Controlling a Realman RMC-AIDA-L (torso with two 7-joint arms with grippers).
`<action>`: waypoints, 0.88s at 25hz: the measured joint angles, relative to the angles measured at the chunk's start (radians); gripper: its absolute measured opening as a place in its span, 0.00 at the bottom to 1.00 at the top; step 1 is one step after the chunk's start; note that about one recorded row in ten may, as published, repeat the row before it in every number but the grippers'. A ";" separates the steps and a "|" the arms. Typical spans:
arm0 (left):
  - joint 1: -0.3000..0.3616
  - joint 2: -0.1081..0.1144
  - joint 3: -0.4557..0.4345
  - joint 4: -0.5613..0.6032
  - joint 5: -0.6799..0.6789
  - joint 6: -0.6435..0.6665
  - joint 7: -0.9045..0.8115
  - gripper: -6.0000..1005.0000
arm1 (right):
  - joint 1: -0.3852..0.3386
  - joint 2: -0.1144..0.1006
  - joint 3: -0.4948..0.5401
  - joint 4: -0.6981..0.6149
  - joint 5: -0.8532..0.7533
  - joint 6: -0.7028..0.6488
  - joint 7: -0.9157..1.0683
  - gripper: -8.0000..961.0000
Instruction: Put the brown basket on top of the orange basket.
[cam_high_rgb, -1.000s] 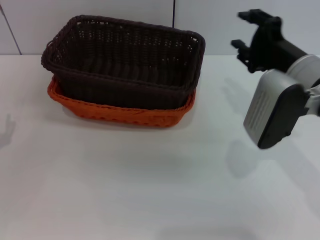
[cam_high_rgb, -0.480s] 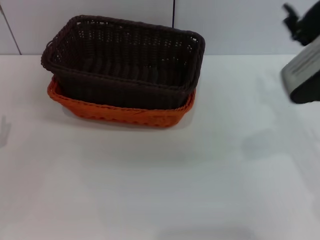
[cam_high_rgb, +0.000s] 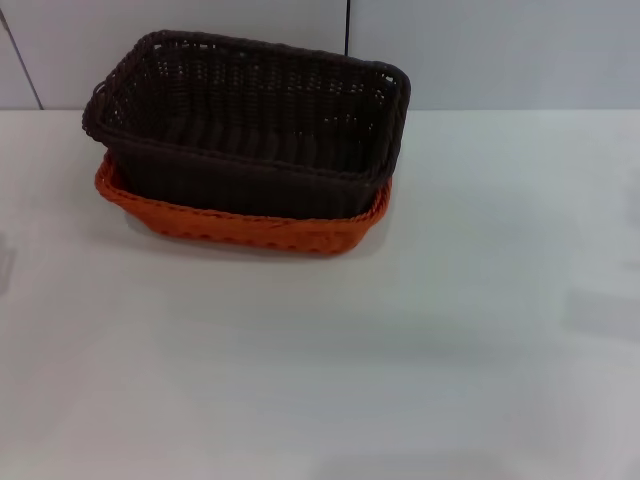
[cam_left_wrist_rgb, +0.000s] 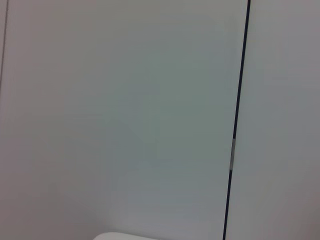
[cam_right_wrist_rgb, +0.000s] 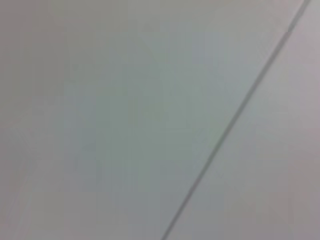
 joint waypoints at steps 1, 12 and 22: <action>0.000 -0.001 0.000 0.000 0.000 0.001 0.000 0.80 | 0.003 -0.001 -0.006 -0.041 -0.028 0.043 0.052 0.62; 0.006 -0.003 0.007 -0.001 0.002 0.006 -0.004 0.80 | -0.002 -0.006 0.070 -0.255 -0.195 0.096 0.572 0.62; 0.007 -0.003 0.008 -0.002 0.003 0.006 -0.005 0.80 | 0.123 0.006 0.050 -0.829 -0.304 0.508 1.216 0.62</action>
